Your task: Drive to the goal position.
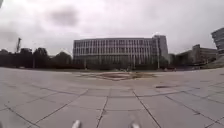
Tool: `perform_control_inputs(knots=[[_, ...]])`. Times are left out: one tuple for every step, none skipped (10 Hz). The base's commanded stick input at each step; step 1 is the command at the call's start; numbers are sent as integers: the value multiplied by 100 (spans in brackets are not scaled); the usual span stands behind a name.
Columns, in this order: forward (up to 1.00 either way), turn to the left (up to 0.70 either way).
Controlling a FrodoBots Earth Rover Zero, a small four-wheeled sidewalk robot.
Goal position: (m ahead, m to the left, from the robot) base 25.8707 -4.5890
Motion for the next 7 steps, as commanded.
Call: perform_control_inputs(knots=[[70, 3], [70, 24], [70, 35], [70, 35], [70, 35], [70, 35], [70, 28]])
